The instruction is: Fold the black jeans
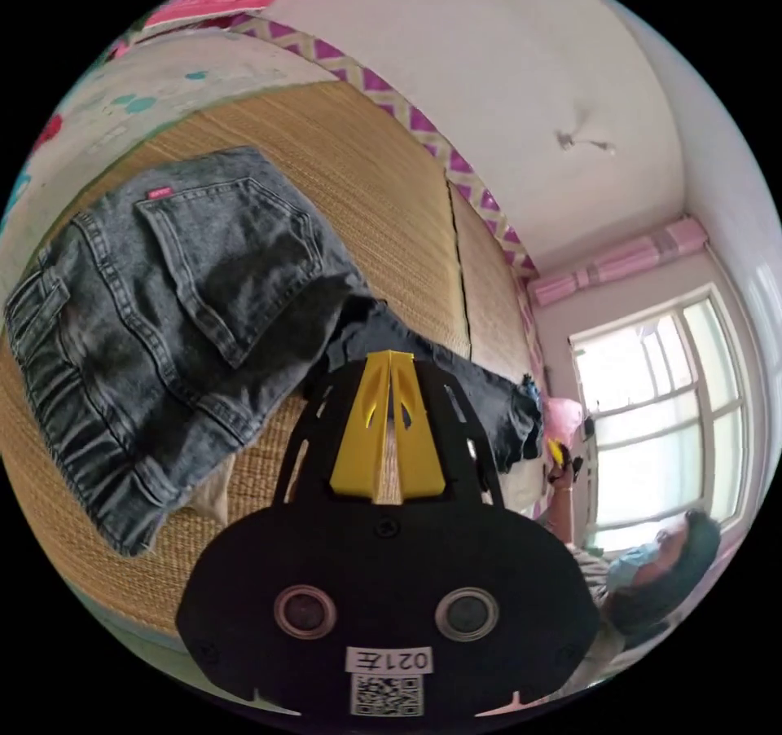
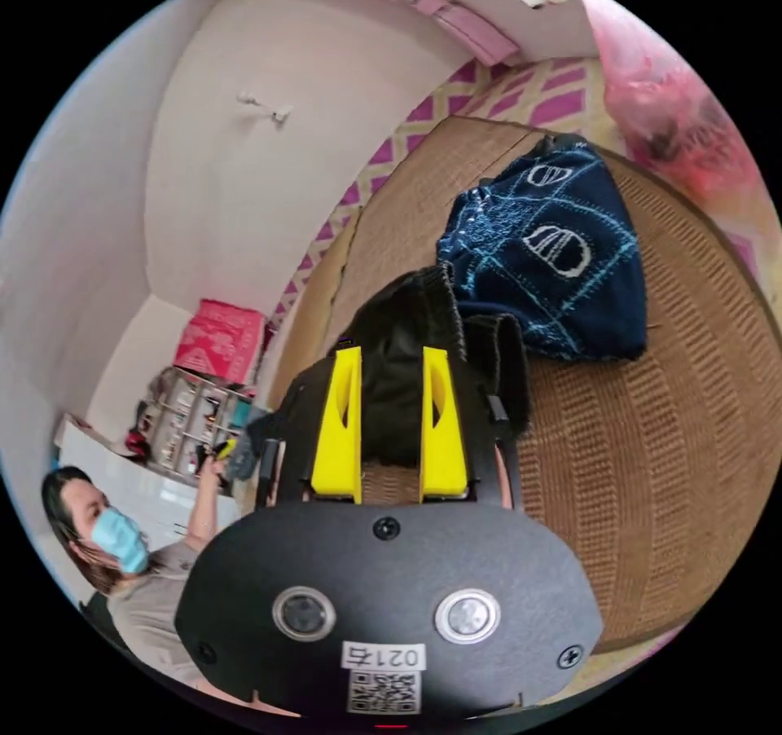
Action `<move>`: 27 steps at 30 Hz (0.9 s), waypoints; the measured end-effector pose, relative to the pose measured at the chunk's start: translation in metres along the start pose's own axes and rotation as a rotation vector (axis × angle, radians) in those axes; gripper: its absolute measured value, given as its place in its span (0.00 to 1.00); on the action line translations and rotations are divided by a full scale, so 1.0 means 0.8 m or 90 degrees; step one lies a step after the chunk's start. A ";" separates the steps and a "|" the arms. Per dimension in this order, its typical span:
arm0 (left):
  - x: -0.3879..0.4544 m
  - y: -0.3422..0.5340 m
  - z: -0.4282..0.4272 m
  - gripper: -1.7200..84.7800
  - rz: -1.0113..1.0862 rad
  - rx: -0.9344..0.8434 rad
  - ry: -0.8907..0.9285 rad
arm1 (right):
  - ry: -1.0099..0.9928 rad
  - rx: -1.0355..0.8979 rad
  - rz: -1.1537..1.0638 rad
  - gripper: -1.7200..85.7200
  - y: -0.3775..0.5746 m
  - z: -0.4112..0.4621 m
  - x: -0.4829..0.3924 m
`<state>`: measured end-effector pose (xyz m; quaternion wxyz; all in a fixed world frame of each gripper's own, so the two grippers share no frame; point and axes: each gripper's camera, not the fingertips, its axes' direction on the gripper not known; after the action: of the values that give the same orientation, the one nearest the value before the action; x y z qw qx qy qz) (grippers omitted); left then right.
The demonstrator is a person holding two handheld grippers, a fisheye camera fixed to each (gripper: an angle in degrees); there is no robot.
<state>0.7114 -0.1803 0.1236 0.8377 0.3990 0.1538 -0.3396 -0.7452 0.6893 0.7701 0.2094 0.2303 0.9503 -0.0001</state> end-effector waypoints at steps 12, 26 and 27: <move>0.017 0.169 0.133 0.01 0.041 -0.220 0.122 | 0.026 0.032 0.150 0.21 0.057 -0.014 0.072; -0.005 0.227 0.101 0.01 0.019 -0.242 0.135 | 0.021 -0.013 -0.055 0.02 -0.020 -0.080 -0.018; -0.007 0.231 0.093 0.01 0.020 -0.238 0.134 | -0.008 -0.005 -0.050 0.02 -0.015 -0.098 -0.016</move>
<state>0.8343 -0.1523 0.2776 0.8817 0.2722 0.2947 -0.2482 -0.7710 0.6807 0.8454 0.2159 0.1919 0.9573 -0.0060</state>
